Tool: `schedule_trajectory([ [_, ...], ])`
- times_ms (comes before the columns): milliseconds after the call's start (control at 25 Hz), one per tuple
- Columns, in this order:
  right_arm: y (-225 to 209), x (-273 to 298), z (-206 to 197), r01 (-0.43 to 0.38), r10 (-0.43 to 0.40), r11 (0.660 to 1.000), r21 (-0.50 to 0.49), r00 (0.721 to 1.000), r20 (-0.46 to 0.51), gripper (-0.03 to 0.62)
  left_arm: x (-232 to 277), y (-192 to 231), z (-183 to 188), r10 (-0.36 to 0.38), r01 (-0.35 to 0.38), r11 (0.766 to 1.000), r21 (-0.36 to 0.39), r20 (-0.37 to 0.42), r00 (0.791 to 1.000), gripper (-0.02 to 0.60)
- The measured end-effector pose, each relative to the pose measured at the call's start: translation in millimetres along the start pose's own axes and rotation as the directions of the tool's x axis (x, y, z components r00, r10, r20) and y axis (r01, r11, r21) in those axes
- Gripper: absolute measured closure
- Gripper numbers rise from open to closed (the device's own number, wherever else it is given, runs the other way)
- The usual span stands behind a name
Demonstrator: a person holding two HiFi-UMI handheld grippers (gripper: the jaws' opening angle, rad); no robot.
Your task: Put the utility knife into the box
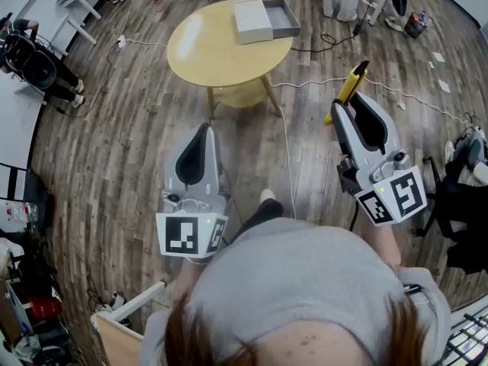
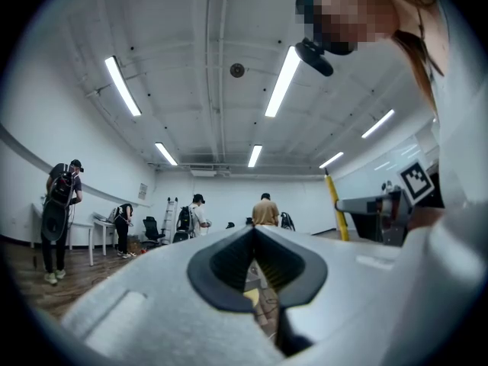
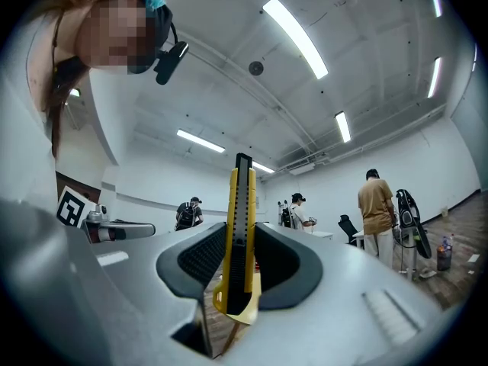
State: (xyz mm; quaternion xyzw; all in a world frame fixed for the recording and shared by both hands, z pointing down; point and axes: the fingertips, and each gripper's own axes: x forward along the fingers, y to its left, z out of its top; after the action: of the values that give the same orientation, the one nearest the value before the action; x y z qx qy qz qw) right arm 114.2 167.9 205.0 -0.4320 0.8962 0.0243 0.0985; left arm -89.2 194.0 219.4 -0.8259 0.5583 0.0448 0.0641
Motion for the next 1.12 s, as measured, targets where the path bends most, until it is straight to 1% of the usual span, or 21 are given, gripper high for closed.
schedule_trajectory([
  [120,-5.6,31.5,-6.6,-0.001,0.001,1.000,0.006,1.000,-0.002,0.473,23.1,25.3,-4.9,-0.004,0.004,1.000,-0.001,-0.004,1.000,0.580],
  [280,-13.8,59.6,-12.8,0.014,-0.014,1.000,0.002,1.000,-0.006,0.473,49.6,44.5,-8.2,-0.035,0.035,0.999,0.002,-0.005,0.999,0.580],
  [440,-22.1,71.1,-20.9,0.031,-0.031,1.000,0.001,0.999,-0.021,0.473,62.0,54.8,-14.5,-0.044,0.044,0.999,-0.004,-0.005,0.999,0.580],
  [640,-33.5,85.2,-30.2,0.039,-0.038,0.999,0.012,0.999,-0.034,0.473,77.4,59.3,-28.5,-0.056,0.055,0.998,-0.021,-0.025,0.998,0.580],
  [880,-46.1,120.2,-46.0,0.019,-0.018,1.000,0.022,0.999,-0.045,0.473,103.3,78.7,-35.9,-0.037,0.036,0.999,-0.012,-0.029,0.999,0.580],
  [1120,-83.5,170.6,-60.5,0.016,-0.015,0.999,0.030,0.999,-0.042,0.473,156.7,106.5,-51.9,-0.017,0.017,1.000,-0.011,-0.031,0.999,0.580],
])
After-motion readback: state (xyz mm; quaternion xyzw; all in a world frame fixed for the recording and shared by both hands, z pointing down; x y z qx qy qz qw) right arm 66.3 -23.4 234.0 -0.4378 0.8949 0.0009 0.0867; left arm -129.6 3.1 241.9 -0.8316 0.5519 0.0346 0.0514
